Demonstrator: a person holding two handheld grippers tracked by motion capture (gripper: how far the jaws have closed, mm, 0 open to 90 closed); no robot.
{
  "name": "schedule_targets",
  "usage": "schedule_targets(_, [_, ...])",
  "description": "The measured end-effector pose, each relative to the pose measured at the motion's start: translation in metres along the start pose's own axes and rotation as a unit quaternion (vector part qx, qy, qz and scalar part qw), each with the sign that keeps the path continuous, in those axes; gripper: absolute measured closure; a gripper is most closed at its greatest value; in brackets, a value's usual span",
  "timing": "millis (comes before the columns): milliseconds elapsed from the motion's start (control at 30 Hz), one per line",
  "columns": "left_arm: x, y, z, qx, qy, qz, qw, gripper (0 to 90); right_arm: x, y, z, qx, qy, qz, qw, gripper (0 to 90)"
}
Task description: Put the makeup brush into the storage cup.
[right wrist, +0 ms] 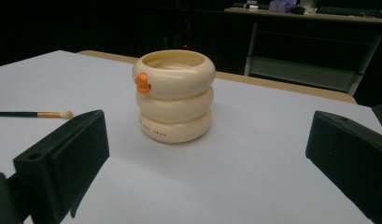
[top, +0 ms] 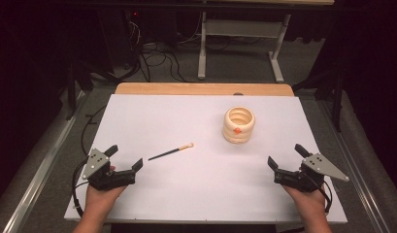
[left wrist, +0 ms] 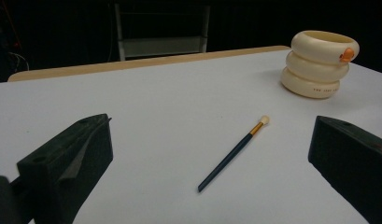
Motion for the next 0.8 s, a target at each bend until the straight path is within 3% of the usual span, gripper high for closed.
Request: schedule_targets(800, [0.0018,-0.0008,0.0003,-0.001,0.001,0.006,1.0,0.6,-0.0012,0.0001,-0.0001,-0.004,0.005,-0.005,1.0,0.9])
Point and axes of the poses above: each handheld gripper's, and its own axes: y roughly backward along the jaws, x roughly out of its top, z roughly to its right, the point moved 10 cm from there along -y, roughly forward along the jaws, and after that the axes turned 12 degrees about x, right-handed, at the moved point
